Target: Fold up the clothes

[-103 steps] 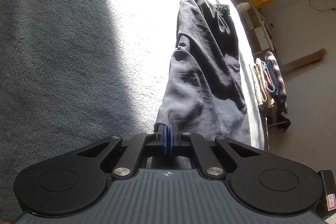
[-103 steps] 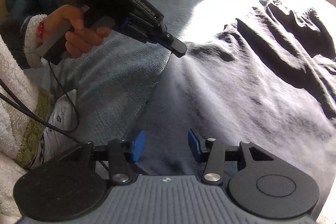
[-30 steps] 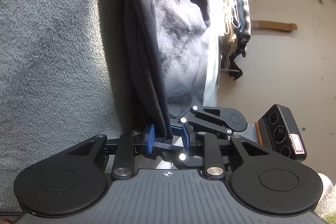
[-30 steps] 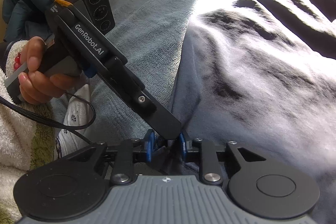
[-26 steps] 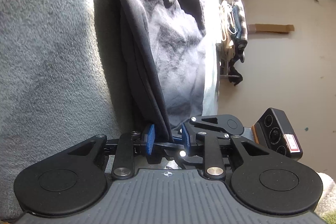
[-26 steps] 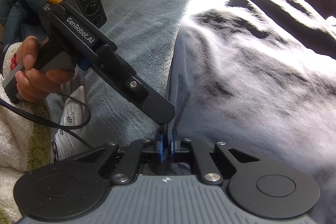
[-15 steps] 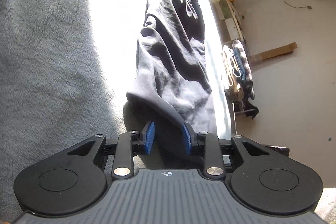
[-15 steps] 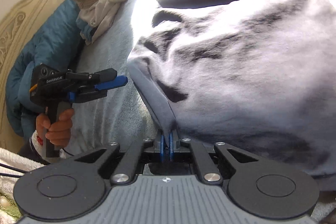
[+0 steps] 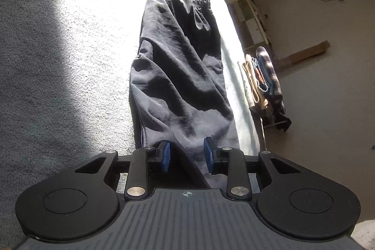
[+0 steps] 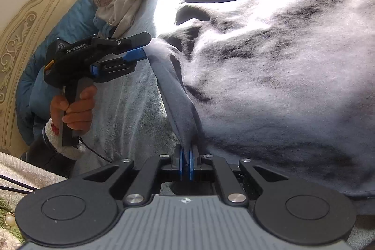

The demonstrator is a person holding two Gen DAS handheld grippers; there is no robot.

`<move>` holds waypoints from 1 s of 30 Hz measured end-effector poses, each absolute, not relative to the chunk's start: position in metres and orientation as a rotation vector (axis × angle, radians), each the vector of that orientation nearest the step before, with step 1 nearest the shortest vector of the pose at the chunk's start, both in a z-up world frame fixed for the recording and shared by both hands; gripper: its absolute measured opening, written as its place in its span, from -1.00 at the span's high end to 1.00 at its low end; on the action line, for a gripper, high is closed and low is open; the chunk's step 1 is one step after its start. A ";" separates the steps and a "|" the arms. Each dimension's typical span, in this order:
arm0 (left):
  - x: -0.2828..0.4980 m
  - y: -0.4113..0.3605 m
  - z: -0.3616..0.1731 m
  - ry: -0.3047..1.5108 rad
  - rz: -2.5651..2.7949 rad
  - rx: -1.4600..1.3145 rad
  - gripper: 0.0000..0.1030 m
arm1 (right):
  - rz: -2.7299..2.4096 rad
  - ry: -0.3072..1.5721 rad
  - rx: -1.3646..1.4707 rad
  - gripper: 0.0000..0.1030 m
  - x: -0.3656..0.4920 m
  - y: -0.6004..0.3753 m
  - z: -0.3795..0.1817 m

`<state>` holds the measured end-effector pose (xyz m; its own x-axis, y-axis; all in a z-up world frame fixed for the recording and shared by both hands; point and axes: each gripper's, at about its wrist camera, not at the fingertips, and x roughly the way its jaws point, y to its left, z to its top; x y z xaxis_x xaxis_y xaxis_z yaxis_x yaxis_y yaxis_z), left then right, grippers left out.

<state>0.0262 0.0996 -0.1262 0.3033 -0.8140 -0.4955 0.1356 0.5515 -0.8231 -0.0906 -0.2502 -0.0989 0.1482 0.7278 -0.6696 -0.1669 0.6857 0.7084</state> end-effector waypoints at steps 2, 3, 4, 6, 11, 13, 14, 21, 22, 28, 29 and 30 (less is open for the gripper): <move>0.026 0.108 -0.123 1.077 -0.708 -0.765 0.44 | 0.661 1.266 0.577 0.89 -0.091 -0.261 -0.102; 0.025 0.112 -0.122 1.072 -0.701 -0.763 0.41 | 0.651 1.263 0.594 0.89 -0.091 -0.265 -0.103; 0.025 0.115 -0.123 1.071 -0.696 -0.760 0.39 | 0.644 1.261 0.607 0.89 -0.090 -0.268 -0.104; 0.024 0.121 -0.126 1.081 -0.685 -0.750 0.37 | 0.638 1.258 0.624 0.89 -0.089 -0.272 -0.107; 0.020 0.141 -0.139 1.031 -0.637 -0.880 0.33 | 0.630 1.266 0.644 0.89 -0.087 -0.274 -0.110; 0.018 0.149 -0.140 0.989 -0.625 -0.961 0.28 | 0.632 1.268 0.650 0.89 -0.087 -0.274 -0.111; 0.018 0.150 -0.140 0.983 -0.626 -0.970 0.26 | 0.632 1.268 0.653 0.89 -0.087 -0.274 -0.111; 0.021 0.126 -0.148 1.087 -0.580 -0.795 0.26 | 0.634 1.266 0.662 0.89 -0.088 -0.274 -0.111; 0.022 0.124 -0.152 1.102 -0.589 -0.804 0.26 | 0.637 1.266 0.655 0.89 -0.088 -0.274 -0.111; 0.026 0.102 -0.158 1.147 -0.709 -0.933 0.26 | 0.688 1.256 0.549 0.89 -0.090 -0.261 -0.102; 0.027 0.099 -0.158 1.150 -0.722 -0.947 0.26 | 0.700 1.254 0.525 0.89 -0.090 -0.258 -0.101; 0.028 0.096 -0.158 1.152 -0.733 -0.961 0.26 | 0.713 1.252 0.503 0.89 -0.091 -0.255 -0.099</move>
<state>0.0276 0.0962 -0.1577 0.2651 -0.8730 -0.4094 0.0004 0.4247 -0.9054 -0.0912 -0.2552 -0.0993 0.1483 0.7252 -0.6724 -0.2088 0.6875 0.6955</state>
